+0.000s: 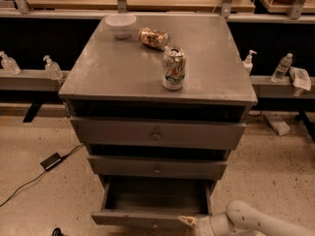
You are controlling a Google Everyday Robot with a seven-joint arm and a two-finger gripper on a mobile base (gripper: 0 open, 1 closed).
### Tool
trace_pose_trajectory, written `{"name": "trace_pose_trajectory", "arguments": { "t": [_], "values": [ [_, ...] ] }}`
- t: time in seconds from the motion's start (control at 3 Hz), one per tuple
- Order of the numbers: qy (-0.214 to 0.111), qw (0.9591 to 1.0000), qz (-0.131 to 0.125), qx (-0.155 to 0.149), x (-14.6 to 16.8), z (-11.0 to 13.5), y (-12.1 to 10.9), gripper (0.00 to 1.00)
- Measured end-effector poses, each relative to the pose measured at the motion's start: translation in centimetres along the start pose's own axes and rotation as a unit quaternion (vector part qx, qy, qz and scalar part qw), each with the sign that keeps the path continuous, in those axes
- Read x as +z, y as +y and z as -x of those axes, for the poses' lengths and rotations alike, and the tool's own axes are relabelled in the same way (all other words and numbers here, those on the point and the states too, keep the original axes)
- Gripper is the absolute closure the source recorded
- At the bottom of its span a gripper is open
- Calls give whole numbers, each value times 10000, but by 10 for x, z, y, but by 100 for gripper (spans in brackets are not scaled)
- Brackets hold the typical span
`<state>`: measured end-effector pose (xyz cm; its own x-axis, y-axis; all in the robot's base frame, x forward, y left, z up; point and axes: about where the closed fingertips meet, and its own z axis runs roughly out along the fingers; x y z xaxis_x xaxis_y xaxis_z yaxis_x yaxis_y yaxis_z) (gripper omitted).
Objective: Close bottom drawer
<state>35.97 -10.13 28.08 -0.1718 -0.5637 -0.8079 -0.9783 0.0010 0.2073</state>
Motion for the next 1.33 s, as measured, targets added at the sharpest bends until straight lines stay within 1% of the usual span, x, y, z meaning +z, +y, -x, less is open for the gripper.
{"name": "trace_pose_trajectory", "arguments": {
  "t": [0.33,0.67,1.0,1.33],
  "values": [
    [202,9995,-108,-195,14,-26,-12,8],
    [376,9985,-127,-376,27,-57,-26,21],
    [718,9957,-171,-554,34,-78,-41,44],
    [1011,9922,-294,-662,41,-91,-57,66]
  ]
}}
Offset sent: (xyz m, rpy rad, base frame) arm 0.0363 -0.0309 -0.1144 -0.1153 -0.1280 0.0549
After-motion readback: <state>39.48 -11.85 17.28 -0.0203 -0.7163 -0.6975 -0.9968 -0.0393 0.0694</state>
